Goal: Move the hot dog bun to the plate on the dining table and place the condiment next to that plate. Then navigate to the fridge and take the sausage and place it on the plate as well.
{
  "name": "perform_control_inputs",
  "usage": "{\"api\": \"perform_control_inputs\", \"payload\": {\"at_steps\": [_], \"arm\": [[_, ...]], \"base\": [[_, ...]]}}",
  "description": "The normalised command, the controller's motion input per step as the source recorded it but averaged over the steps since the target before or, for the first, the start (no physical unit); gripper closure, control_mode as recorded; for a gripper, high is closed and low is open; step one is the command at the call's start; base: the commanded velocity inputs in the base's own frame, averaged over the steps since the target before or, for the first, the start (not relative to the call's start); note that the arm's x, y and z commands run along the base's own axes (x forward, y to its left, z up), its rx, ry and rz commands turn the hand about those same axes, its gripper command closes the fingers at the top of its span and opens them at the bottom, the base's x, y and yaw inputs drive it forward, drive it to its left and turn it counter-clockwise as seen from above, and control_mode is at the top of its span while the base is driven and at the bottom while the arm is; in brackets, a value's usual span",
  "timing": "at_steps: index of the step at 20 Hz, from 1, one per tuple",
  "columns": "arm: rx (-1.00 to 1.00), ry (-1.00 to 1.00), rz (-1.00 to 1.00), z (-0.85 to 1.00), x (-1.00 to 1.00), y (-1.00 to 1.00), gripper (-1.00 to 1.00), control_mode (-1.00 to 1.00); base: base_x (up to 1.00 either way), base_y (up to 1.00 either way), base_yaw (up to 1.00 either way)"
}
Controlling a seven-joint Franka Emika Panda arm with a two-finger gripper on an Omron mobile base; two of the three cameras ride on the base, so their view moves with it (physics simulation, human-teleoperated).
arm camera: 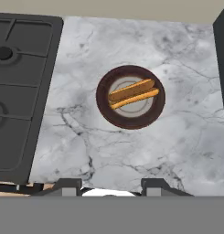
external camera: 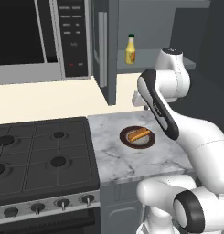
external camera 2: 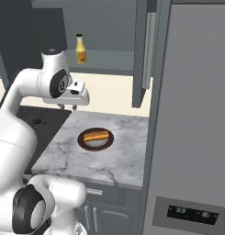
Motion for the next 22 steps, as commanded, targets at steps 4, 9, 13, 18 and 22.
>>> {"api": "perform_control_inputs", "payload": {"at_steps": [4, 9, 13, 18, 22], "arm": [[0.00, -0.05, 0.00, -0.07, -0.10, 0.04, -1.00, -1.00], [0.01, -0.13, -0.25, -0.53, -0.05, 0.01, -1.00, -1.00], [0.08, 0.00, -0.41, -0.47, 0.23, 0.01, -1.00, -1.00], [0.13, 0.00, -0.34, -0.23, 0.46, -0.01, -1.00, -1.00], [0.18, 0.00, -0.25, -0.30, 0.37, -0.01, -1.00, -1.00]], "base": [[0.00, 0.00, 0.00], [0.00, 0.00, 0.00], [0.00, 0.00, 0.00], [0.00, 0.00, 0.00], [0.00, 0.00, 0.00]]}}
